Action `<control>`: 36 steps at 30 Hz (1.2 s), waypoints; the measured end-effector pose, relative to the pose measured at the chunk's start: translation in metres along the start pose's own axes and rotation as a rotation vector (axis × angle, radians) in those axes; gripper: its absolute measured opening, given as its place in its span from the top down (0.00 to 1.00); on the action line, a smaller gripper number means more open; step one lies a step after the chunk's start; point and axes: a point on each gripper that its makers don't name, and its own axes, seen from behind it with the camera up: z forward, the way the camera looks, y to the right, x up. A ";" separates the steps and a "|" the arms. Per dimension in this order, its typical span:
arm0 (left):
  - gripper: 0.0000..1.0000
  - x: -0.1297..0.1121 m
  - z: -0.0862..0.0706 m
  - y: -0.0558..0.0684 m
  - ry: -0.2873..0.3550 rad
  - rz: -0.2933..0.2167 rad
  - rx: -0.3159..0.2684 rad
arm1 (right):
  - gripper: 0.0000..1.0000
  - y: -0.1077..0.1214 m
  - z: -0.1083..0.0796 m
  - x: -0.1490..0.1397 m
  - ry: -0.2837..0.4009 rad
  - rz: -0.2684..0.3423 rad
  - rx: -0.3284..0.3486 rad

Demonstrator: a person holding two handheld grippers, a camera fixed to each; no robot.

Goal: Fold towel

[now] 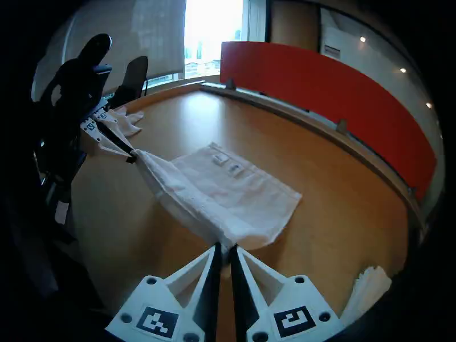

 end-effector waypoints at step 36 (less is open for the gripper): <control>0.87 0.006 -0.052 0.026 -0.024 -0.021 -0.041 | 0.89 -0.021 -0.051 0.015 -0.001 0.011 0.014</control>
